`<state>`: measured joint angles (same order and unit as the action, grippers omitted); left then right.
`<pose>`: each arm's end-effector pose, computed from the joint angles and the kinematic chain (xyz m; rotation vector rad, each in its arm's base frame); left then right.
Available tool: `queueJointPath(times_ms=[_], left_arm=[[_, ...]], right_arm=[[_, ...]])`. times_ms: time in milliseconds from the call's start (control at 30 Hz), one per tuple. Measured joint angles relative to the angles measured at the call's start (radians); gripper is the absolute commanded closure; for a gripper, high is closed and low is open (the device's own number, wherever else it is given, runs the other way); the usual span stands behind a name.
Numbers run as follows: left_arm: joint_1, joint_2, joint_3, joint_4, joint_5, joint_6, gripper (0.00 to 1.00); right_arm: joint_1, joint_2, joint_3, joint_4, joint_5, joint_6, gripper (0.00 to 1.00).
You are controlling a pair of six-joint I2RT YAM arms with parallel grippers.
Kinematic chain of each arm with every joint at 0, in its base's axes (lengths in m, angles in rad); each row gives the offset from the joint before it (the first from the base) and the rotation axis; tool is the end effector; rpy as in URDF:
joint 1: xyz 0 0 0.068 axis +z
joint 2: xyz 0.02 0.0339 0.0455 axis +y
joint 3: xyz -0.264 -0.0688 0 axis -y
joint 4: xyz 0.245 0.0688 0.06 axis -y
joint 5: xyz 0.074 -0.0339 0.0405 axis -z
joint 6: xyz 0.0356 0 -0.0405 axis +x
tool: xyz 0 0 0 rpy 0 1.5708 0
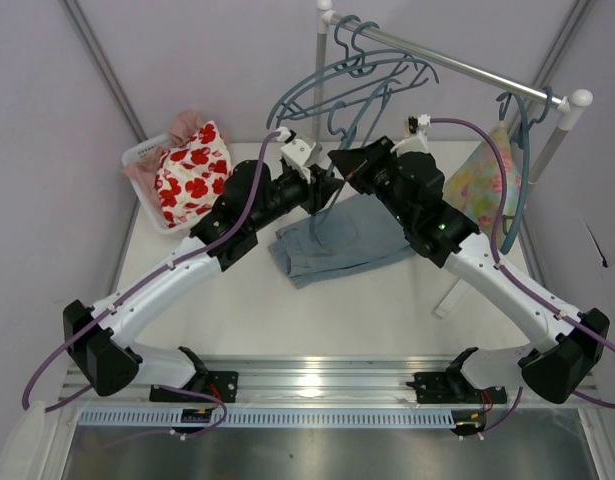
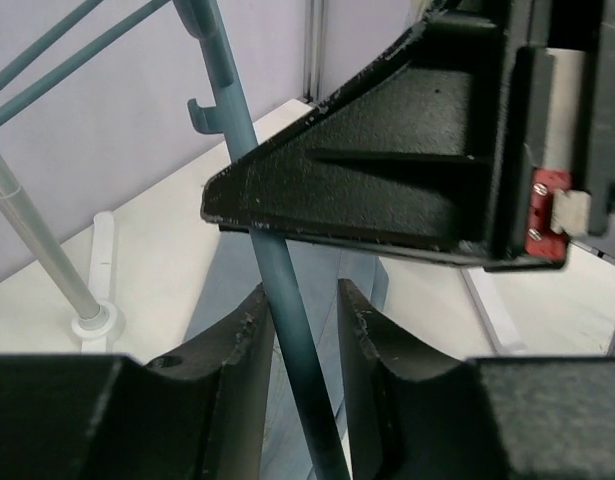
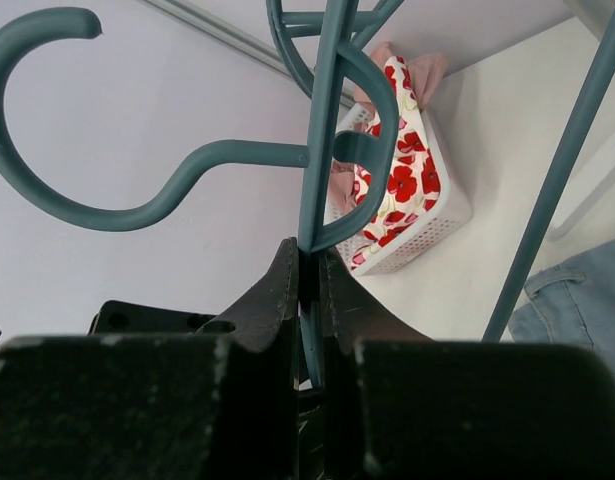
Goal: Place the skirt on the hanger
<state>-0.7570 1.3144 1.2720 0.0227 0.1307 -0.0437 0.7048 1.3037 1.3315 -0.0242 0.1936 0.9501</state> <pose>0.2219 -0.2160 0.4163 0.6691 1.4954 -0.7233 0.2349 0.1908 0.4353 0.3678 1.6464 1.1302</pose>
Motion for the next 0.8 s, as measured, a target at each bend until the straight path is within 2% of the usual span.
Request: queueJointPath(times_ms=[33, 133, 167, 233, 267, 300, 367, 400, 467, 500, 600, 800], left_arm=[[0.000, 0.014, 0.011, -0.002, -0.002, 0.000, 0.74], [0.007, 0.029, 0.021, -0.001, -0.019, -0.006, 0.84], [0.011, 0.031, 0.021, 0.000, -0.024, -0.011, 0.91], [0.017, 0.031, 0.021, 0.003, -0.024, -0.022, 0.97], [0.019, 0.031, 0.021, 0.005, -0.021, -0.028, 1.00], [0.024, 0.031, 0.021, 0.006, -0.016, -0.033, 1.00], [0.032, 0.031, 0.021, 0.006, -0.005, -0.046, 1.00], [0.036, 0.031, 0.021, 0.006, 0.004, -0.054, 1.00], [0.042, 0.029, 0.020, -0.007, 0.012, -0.068, 1.00], [0.043, 0.026, 0.016, -0.016, 0.013, -0.078, 1.00], [0.046, -0.010, -0.041, -0.051, 0.015, -0.111, 1.00], [0.046, -0.100, -0.252, -0.131, -0.007, -0.185, 1.00]], right_arm=[[0.000, 0.000, 0.000, 0.000, -0.002, 0.000, 1.00], [-0.002, 0.000, 0.000, 0.000, 0.005, 0.000, 1.00], [-0.002, 0.000, 0.000, 0.000, 0.009, 0.000, 1.00], [-0.002, 0.000, 0.000, 0.002, 0.012, 0.000, 1.00], [-0.002, 0.000, 0.000, 0.004, 0.012, 0.000, 0.96], [-0.002, 0.000, 0.000, 0.006, 0.011, 0.000, 0.82], [-0.002, 0.000, 0.000, 0.007, 0.008, -0.001, 0.67], [-0.003, 0.000, 0.001, 0.002, -0.003, -0.004, 0.57], [-0.005, 0.000, 0.004, -0.020, -0.027, -0.015, 0.53], [-0.007, 0.000, 0.004, -0.035, -0.040, -0.027, 0.46], [-0.013, -0.005, -0.009, -0.070, -0.100, -0.072, 0.39], [-0.022, -0.102, -0.209, -0.093, -0.260, -0.135, 0.38]])
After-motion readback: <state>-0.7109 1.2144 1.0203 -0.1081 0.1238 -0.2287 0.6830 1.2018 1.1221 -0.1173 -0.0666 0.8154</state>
